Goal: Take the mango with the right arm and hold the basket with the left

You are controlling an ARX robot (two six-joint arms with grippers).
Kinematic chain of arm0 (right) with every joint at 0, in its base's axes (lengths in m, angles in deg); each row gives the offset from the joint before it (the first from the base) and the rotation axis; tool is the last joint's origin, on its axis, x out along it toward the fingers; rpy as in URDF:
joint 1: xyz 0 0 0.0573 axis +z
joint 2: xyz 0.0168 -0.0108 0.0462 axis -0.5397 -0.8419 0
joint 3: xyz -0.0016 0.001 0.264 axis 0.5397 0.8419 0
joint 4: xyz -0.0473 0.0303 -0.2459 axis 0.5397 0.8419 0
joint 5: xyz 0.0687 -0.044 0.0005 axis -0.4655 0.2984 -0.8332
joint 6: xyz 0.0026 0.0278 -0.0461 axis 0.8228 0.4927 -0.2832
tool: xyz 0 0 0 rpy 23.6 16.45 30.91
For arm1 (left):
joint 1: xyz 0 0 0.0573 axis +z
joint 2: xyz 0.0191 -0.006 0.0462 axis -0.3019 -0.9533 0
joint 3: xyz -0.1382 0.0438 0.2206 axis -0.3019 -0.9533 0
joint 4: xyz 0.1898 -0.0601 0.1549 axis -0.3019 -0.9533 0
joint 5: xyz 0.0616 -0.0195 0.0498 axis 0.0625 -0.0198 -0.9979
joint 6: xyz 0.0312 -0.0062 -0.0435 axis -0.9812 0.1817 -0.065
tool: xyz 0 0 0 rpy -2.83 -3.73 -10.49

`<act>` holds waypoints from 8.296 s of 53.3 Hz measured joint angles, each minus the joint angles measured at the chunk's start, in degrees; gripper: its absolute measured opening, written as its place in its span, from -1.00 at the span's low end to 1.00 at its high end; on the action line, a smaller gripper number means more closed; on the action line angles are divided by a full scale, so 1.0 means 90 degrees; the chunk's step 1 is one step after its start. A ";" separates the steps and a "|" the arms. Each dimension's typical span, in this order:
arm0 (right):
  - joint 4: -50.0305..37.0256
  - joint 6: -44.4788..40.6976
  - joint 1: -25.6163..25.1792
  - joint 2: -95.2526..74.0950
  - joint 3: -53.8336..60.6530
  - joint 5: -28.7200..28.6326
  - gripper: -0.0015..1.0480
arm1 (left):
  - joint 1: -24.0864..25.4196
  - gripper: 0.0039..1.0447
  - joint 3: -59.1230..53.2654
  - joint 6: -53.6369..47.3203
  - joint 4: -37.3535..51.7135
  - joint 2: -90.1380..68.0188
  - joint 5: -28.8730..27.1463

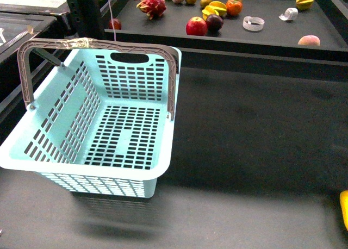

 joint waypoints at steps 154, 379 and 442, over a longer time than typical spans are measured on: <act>0.0000 0.0000 0.0000 0.0000 0.0000 0.0002 0.84 | -0.1100 0.85 0.4337 0.6637 0.4000 -1.1213 -0.2154; 0.0000 0.0000 0.0000 0.0000 0.0000 0.0002 0.84 | -0.3602 -0.89 0.5496 0.4221 0.4860 -1.1596 -0.0522; 0.0000 0.0000 0.0000 0.0000 0.0000 0.0000 0.84 | -0.3779 -0.89 0.5532 0.3772 0.4777 -1.1667 -0.0323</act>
